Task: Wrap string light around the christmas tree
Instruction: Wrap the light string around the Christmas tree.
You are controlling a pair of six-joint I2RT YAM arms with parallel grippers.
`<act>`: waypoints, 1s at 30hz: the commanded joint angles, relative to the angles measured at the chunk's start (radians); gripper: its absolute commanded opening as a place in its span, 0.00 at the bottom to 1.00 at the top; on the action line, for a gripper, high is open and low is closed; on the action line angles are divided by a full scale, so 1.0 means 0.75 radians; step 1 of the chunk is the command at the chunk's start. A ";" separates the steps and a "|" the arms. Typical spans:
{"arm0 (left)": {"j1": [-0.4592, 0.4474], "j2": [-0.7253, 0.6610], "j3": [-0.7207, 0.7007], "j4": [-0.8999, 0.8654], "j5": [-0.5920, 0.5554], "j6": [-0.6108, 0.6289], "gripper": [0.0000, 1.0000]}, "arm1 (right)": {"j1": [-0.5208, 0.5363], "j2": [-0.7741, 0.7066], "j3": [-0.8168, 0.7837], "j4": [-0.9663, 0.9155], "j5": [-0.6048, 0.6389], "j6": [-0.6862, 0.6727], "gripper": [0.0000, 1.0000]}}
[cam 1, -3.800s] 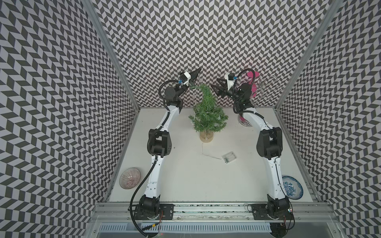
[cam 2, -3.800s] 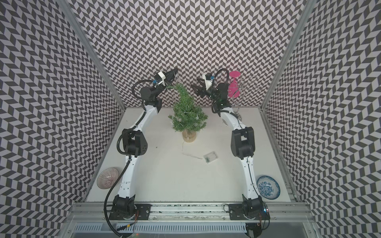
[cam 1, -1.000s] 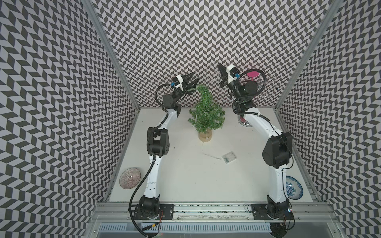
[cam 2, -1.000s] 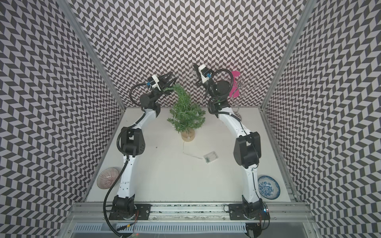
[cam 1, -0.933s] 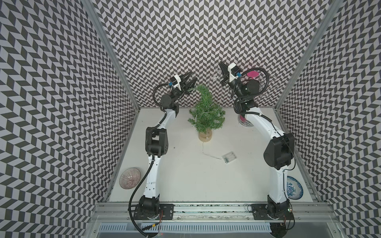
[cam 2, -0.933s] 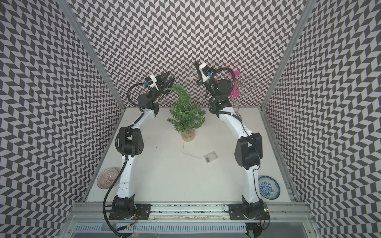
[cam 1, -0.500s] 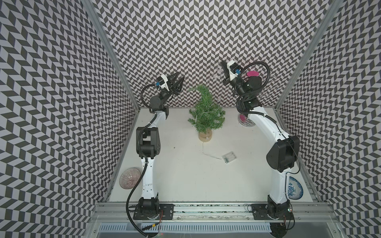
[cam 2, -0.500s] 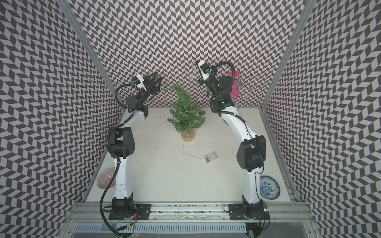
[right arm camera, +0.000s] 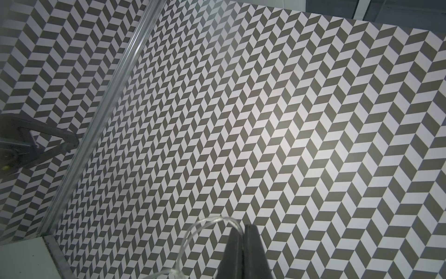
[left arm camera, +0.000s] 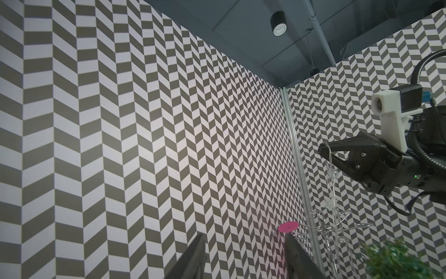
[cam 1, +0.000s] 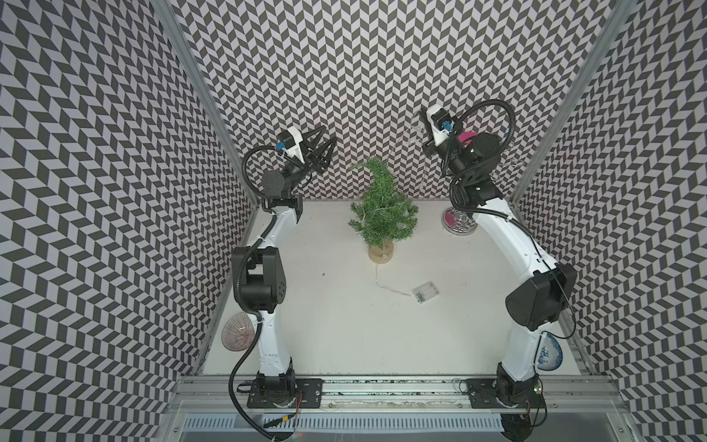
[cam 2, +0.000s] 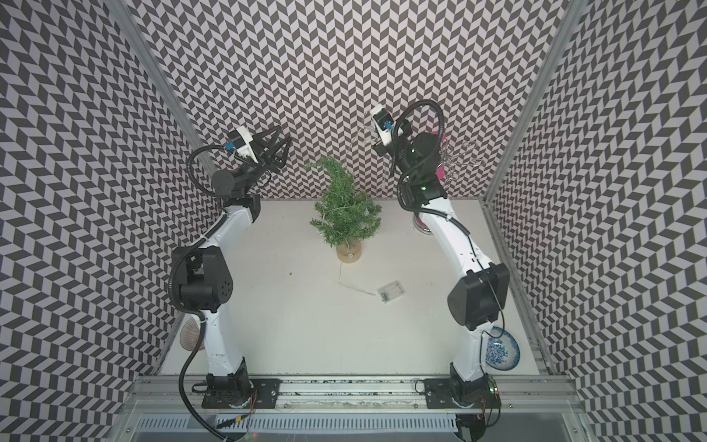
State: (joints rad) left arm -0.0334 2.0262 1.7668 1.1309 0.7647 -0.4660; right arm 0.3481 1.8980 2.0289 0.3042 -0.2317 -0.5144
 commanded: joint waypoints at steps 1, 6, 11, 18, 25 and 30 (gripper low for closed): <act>-0.009 -0.120 -0.067 -0.179 0.073 -0.007 0.52 | -0.007 -0.074 0.028 -0.162 -0.005 -0.048 0.00; -0.036 -0.318 -0.207 -0.459 0.121 0.108 0.50 | -0.006 -0.118 0.057 -0.365 -0.046 -0.032 0.00; -0.115 -0.570 -0.475 -0.535 0.121 0.228 0.50 | -0.008 -0.174 0.039 -0.485 -0.066 -0.003 0.00; -0.325 -0.852 -0.805 -0.617 0.008 0.439 0.56 | 0.001 -0.205 0.052 -0.595 -0.099 0.083 0.00; -0.677 -0.869 -1.099 -0.263 -0.316 0.496 0.66 | 0.008 -0.247 0.038 -0.628 -0.102 0.169 0.00; -0.856 -0.681 -1.045 -0.038 -0.539 0.501 0.67 | 0.023 -0.283 0.008 -0.635 -0.106 0.207 0.00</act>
State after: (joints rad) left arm -0.6365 1.4712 0.9501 0.9470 0.5026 -0.1150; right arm 0.3569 1.7370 2.0430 -0.1909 -0.2958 -0.3943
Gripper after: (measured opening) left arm 0.669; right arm 0.050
